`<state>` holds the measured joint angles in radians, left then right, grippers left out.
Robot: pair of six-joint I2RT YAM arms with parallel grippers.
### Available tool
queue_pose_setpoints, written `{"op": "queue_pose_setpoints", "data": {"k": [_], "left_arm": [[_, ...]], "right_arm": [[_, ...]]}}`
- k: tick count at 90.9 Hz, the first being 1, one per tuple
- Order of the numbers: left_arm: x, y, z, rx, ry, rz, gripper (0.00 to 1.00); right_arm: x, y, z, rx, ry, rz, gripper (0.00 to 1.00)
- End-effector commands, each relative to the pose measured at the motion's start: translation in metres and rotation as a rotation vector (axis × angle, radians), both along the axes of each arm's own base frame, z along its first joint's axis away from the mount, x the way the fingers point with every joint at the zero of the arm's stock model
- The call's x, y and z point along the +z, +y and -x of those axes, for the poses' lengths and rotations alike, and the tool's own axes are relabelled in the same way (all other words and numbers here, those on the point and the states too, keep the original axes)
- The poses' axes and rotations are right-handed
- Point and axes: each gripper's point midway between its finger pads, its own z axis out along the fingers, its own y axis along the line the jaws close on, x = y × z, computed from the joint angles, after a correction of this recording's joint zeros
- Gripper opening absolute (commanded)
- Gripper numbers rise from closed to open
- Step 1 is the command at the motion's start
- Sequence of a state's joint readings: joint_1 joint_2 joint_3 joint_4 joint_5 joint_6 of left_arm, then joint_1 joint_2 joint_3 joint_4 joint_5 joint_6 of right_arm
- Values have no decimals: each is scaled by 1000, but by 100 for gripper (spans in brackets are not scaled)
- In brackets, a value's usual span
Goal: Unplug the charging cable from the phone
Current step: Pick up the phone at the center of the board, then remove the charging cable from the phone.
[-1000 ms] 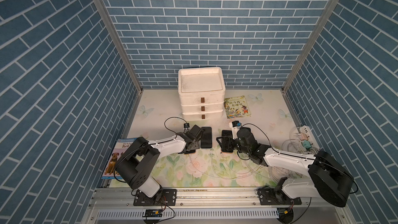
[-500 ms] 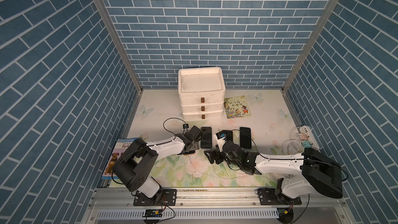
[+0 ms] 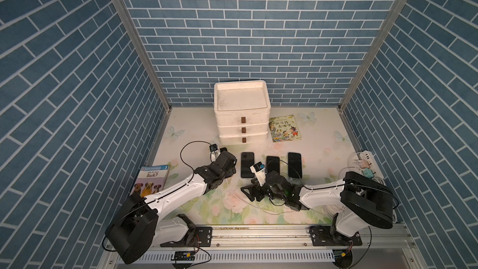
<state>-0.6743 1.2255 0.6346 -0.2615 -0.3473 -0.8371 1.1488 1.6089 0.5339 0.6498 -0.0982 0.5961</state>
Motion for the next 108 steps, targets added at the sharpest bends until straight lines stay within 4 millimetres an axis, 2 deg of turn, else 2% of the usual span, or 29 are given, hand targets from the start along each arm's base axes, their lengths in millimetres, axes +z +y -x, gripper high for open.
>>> {"op": "queue_pose_setpoints", "data": {"k": [1, 29, 58, 95, 108], "left_arm": [[10, 4, -6, 38, -58, 19, 0], [14, 3, -3, 41, -85, 61, 0], [17, 2, -3, 44, -109, 82, 0], [23, 1, -5, 48, -129, 104, 0], [24, 1, -5, 53, -135, 114, 0]], "right_arm": [[16, 22, 10, 91, 8, -84, 76], [4, 44, 18, 142, 57, -79, 63], [5, 56, 27, 176, 68, -95, 55], [-2, 58, 30, 198, 69, -78, 46], [0, 58, 29, 196, 58, -68, 46]]}}
